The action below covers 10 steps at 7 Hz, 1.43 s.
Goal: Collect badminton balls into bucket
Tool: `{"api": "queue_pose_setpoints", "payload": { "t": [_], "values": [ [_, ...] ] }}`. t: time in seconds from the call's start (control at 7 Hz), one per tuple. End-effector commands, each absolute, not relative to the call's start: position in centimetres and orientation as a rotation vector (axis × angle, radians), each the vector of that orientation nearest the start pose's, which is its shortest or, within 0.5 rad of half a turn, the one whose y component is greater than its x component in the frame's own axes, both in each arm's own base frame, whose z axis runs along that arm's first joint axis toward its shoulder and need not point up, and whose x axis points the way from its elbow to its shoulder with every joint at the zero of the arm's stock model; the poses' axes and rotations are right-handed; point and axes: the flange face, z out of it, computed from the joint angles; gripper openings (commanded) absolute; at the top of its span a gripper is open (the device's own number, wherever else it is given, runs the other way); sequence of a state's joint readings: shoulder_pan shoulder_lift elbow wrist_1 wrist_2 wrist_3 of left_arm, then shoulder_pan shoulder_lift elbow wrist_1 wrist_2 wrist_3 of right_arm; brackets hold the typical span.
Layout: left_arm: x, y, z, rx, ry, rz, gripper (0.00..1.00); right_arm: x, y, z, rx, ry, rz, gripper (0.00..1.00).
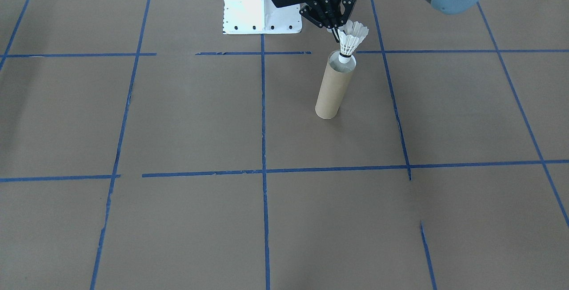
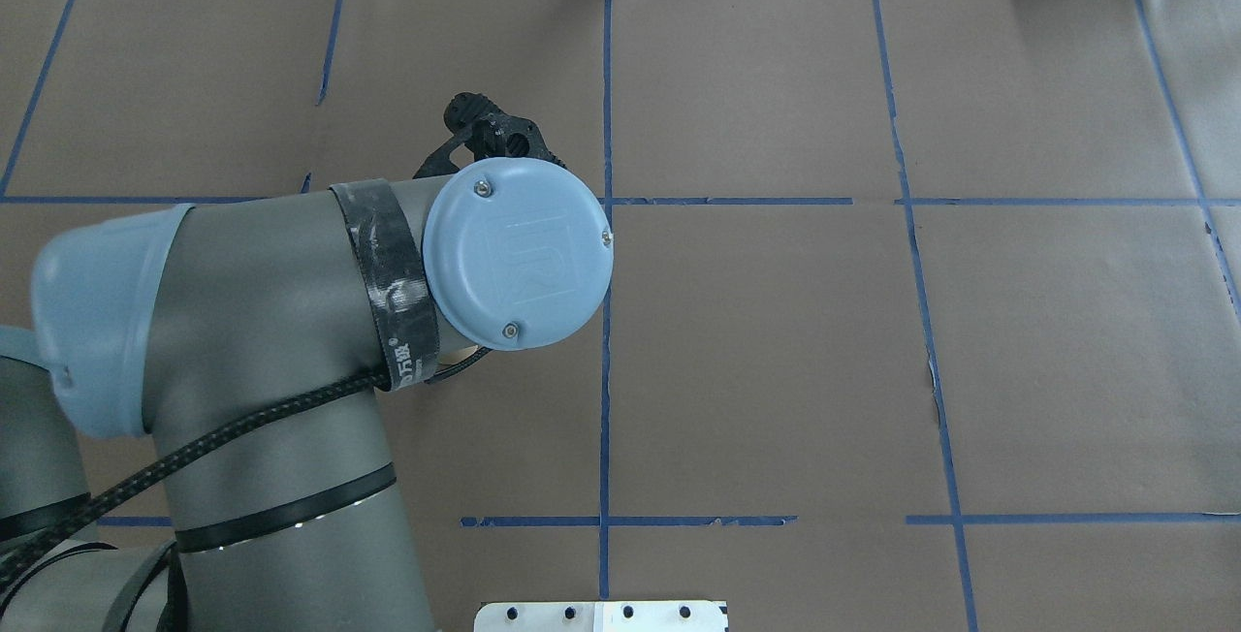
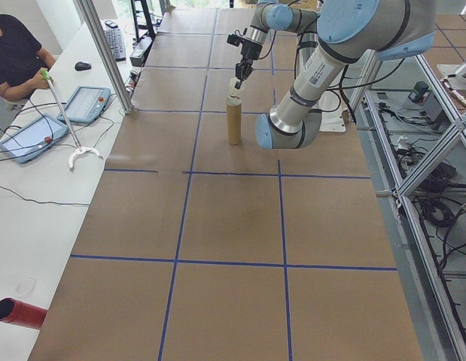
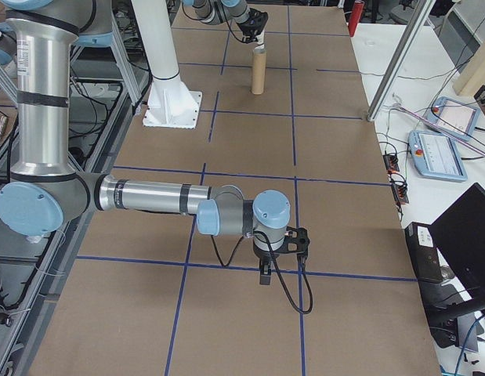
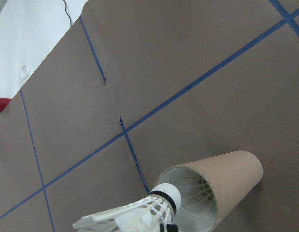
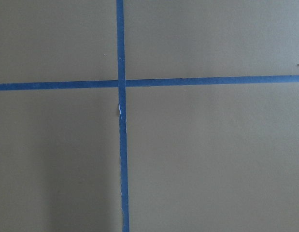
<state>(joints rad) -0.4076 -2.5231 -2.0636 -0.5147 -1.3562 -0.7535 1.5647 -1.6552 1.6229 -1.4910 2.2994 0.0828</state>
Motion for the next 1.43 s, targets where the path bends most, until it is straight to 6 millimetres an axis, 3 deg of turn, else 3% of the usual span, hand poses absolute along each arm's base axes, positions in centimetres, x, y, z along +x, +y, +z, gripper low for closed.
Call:
{"api": "queue_pose_setpoints", "payload": {
  "t": [0.0,0.43,0.57,0.71,1.14,1.29],
  "values": [
    [42.3,-35.0,7.3,0.395,0.195,0.36,1.0,6.4,-46.0,66.8,0.013,-0.73,0.056,1.0],
    [42.1,-34.9,6.8,0.4,0.216,0.349,1.0,6.4,-46.0,66.8,0.013,-0.73,0.056,1.0],
    [41.4,-34.9,5.9,0.417,0.248,0.339,1.0,6.4,-46.0,66.8,0.013,-0.73,0.056,1.0],
    [39.4,-35.8,5.0,0.453,0.302,0.3,1.0,6.4,-46.0,66.8,0.013,-0.73,0.056,1.0],
    [33.6,-42.5,4.5,0.502,0.474,0.226,1.0,6.4,-46.0,66.8,0.013,-0.73,0.056,1.0],
    [31.1,-45.4,7.0,0.521,0.537,0.223,1.0,6.4,-46.0,66.8,0.013,-0.73,0.056,1.0]
  ]
}}
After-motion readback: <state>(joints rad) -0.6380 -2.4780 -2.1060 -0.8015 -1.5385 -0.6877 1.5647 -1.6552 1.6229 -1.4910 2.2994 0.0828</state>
